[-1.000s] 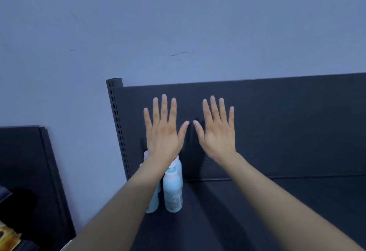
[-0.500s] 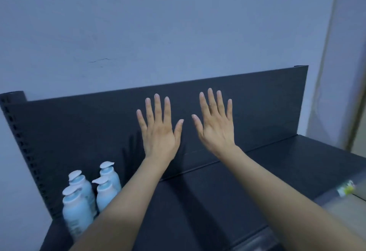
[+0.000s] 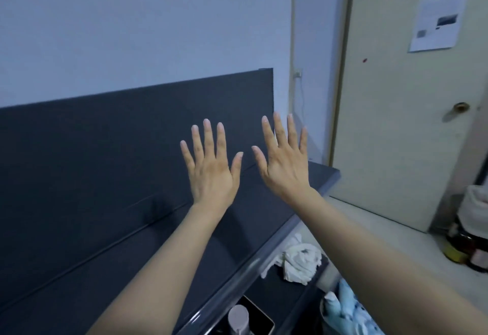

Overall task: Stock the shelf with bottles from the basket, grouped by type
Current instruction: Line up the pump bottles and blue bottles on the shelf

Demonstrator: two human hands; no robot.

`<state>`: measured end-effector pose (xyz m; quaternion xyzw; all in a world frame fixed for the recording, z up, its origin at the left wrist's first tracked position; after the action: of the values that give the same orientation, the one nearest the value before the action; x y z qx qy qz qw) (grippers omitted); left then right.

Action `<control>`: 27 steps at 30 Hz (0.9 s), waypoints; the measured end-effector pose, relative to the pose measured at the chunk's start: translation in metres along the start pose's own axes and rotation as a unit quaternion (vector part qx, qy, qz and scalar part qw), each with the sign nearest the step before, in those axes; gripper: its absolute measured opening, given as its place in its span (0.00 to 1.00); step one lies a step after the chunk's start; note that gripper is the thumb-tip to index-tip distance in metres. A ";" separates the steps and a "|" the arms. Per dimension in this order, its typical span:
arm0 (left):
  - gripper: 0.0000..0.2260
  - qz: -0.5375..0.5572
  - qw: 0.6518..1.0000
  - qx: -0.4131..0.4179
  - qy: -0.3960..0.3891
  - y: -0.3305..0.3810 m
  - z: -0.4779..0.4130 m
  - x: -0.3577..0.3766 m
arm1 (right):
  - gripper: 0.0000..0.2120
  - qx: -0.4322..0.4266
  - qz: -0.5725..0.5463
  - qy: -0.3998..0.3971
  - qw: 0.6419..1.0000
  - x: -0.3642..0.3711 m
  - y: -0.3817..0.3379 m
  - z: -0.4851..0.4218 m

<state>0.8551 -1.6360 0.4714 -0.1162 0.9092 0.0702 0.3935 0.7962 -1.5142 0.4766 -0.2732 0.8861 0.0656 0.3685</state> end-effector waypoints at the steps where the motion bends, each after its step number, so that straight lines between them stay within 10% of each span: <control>1: 0.30 0.011 1.000 0.005 -0.002 0.021 -0.002 0.009 | 0.29 0.008 0.003 -0.003 1.000 0.003 0.023 0.003; 27: 0.29 0.103 0.942 0.203 -0.245 0.393 0.052 0.371 | 0.30 0.163 0.049 -0.274 0.947 0.216 0.441 0.159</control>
<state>0.5409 -1.3041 0.1787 0.0818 0.7867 -0.0496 0.6099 0.5347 -1.1864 0.1760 -0.1370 0.7619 0.0111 0.6329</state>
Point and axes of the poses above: each hand's wrist, its own z-axis away from the middle knuckle, its own x-axis out of the palm, y = z × x, the point moved 9 cm from there along -z, towards the middle knuckle, and after that the axes turned 8 degrees about -y, right-handed, at the moved point
